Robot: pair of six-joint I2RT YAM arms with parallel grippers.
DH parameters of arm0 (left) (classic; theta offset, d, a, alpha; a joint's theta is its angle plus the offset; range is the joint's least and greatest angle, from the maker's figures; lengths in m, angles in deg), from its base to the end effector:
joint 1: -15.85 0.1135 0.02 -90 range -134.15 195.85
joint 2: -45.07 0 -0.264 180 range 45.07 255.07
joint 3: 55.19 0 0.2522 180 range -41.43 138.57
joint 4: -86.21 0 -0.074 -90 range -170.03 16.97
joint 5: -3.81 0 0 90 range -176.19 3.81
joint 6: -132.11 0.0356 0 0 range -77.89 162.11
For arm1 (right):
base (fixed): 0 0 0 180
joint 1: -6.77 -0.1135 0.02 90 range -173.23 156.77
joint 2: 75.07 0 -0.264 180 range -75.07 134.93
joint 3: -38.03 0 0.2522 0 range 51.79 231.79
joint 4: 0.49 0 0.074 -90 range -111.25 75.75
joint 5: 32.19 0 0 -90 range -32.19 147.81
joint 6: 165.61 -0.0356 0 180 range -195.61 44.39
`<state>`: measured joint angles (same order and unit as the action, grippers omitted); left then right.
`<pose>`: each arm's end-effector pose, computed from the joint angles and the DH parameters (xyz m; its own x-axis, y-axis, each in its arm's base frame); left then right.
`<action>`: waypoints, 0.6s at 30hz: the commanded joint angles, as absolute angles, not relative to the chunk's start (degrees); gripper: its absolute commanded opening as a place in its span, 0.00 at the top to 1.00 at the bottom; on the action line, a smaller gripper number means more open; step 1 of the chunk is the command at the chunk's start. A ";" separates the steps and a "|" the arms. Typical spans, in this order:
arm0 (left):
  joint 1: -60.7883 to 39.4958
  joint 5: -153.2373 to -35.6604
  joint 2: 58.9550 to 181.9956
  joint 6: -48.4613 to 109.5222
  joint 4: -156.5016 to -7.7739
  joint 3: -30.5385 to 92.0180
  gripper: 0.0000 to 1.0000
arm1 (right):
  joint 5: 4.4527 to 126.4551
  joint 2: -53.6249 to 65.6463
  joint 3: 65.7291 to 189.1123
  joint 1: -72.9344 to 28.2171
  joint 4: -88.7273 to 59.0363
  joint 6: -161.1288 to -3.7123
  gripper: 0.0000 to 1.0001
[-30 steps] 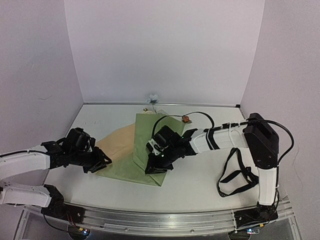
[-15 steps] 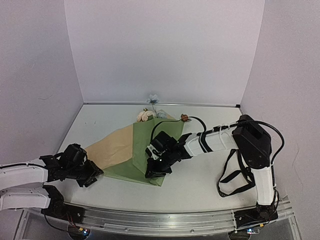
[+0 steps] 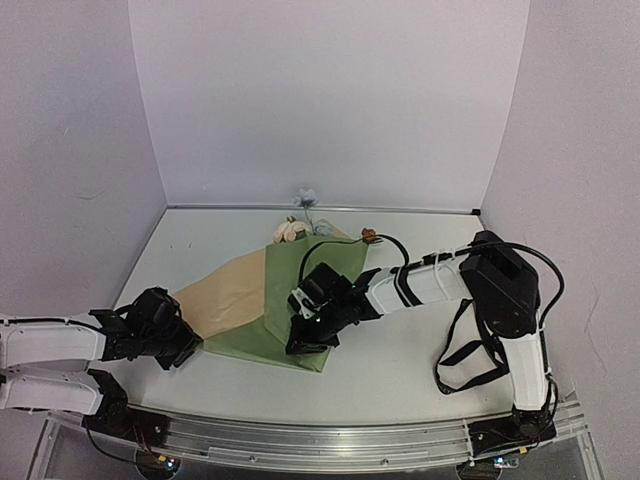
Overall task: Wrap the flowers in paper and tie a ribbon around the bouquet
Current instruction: Pick up the two-thirds-folded wrapping paper from the center of the board.
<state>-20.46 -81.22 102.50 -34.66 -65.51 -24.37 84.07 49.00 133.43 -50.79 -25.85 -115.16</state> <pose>0.1359 -0.0960 0.1335 -0.6860 -0.6993 -0.2006 -0.5159 0.6620 -0.5437 0.2288 0.3894 0.1255 -0.9054 -0.3600 -0.2249 -0.4146 0.6367 0.6501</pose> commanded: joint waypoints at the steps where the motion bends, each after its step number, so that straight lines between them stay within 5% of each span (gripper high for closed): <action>1: -20.18 -79.52 103.14 -35.39 -69.63 -24.70 0.67 | 82.70 50.96 135.17 -50.99 -25.17 -115.61 0.84; 11: -20.17 -79.70 103.36 -36.31 -71.51 -26.55 0.85 | 82.60 51.15 135.72 -51.01 -24.91 -116.15 0.84; 18: -20.18 -79.31 102.84 -36.50 -75.18 -29.28 0.73 | 82.60 51.17 136.06 -50.98 -24.71 -116.36 0.84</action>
<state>-20.46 -80.87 103.26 -35.95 -71.20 -27.53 84.01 49.68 134.18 -50.79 -24.91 -116.16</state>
